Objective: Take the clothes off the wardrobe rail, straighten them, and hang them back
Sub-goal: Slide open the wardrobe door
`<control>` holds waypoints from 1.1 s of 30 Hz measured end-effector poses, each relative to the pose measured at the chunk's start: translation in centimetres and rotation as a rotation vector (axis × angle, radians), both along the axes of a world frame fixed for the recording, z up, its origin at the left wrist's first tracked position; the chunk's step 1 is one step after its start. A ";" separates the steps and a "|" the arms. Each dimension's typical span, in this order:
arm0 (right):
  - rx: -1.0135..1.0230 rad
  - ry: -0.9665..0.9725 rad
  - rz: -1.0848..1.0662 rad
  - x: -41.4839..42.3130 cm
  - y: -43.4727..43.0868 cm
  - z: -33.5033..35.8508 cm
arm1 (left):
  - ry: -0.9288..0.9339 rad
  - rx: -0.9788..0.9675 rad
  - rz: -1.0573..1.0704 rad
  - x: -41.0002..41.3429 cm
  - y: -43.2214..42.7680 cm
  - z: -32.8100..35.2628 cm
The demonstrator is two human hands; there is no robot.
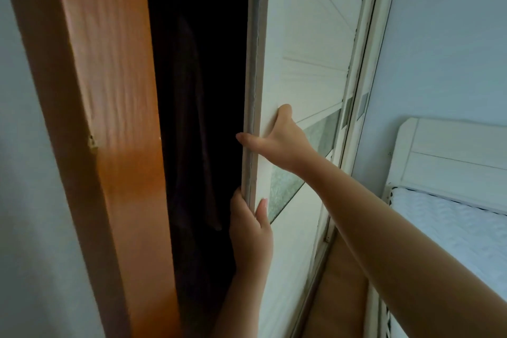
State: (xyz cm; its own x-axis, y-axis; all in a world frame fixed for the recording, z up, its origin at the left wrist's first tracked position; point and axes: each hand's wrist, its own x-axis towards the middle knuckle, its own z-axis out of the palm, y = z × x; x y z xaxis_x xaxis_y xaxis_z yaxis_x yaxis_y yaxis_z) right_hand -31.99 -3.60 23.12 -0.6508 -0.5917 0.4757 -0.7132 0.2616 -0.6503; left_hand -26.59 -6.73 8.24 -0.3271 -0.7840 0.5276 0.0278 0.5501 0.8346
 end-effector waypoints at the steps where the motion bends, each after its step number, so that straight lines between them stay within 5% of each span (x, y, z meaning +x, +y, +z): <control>1: -0.006 -0.002 0.000 -0.8 -0.1 -0.1 | -0.001 -0.008 0.007 -0.7 0.0 -0.2; 21: -0.165 0.036 0.020 -23.2 -0.8 -1.2 | 0.087 0.027 -0.140 -22.4 -1.3 -1.0; 33: -0.177 0.018 -0.006 -37.7 -1.1 -1.1 | -0.044 0.007 -0.175 -35.6 -2.3 0.8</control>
State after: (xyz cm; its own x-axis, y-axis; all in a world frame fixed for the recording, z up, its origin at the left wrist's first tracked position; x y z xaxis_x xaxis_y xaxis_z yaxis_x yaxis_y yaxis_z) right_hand -69.71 -4.74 22.03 -0.6442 -0.4938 0.5841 -0.7242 0.1479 -0.6736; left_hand -62.15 -9.06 8.99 -0.4817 -0.7168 0.5042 0.0860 0.5338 0.8412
